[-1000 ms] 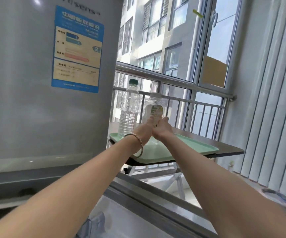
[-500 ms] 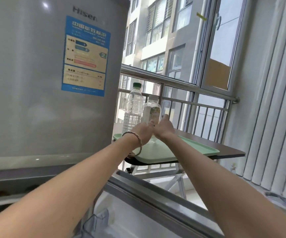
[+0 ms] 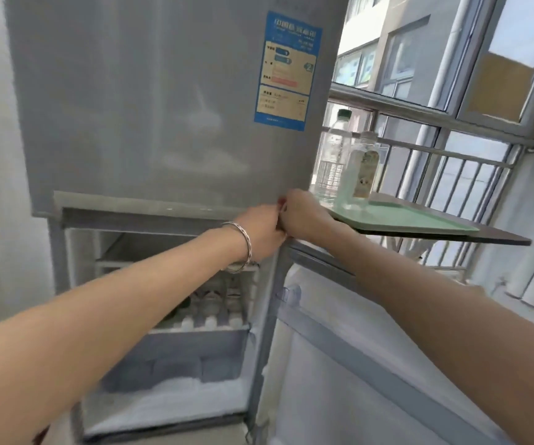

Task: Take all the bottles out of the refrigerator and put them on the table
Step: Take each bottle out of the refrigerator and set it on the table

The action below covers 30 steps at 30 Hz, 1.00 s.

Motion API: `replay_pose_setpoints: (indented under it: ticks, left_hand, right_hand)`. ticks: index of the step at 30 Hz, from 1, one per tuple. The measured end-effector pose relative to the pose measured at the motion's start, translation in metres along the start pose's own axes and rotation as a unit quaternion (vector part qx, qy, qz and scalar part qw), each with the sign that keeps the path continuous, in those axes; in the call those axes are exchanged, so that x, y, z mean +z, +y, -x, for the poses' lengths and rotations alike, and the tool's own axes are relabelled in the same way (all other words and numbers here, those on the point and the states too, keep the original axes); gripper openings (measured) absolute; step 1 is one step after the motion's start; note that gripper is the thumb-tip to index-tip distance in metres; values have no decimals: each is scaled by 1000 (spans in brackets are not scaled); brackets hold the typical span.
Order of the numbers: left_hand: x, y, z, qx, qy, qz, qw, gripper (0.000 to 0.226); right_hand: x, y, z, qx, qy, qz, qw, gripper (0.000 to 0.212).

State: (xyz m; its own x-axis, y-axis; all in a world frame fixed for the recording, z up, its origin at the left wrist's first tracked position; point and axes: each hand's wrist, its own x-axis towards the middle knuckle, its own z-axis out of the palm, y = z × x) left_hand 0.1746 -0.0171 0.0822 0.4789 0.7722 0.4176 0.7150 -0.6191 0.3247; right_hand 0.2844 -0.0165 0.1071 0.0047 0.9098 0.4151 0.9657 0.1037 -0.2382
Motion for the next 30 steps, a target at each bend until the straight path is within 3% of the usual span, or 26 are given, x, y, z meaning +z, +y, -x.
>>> replay_pose_setpoints:
  ticks: [4, 7, 11, 16, 21, 25, 30]
  left_hand:
    - [18, -61, 46, -54, -66, -23, 996, 28]
    - [45, -109, 61, -115, -104, -48, 987, 39]
    - [91, -170, 69, -218, -144, -99, 960, 53]
    - [135, -227, 66, -277, -127, -130, 944, 72]
    - [162, -263, 55, -318, -118, -128, 932, 80]
    - [170, -274, 52, -324, -115, -139, 929, 83]
    - [173, -275, 52, -326, -113, -142, 928, 82]
  right_hand:
    - [77, -46, 9, -39, -157, 74, 984, 13]
    - [138, -61, 8, -39, -217, 12, 975, 26]
    - [216, -66, 0, -25, -284, -22, 958, 8]
    - [301, -59, -30, -31, -311, -17, 950, 48]
    - [344, -50, -57, -68, -321, -3, 945, 57]
    - [368, -46, -64, -63, -336, -33, 939, 52]
    - [380, -40, -62, -51, -320, -79, 943, 67]
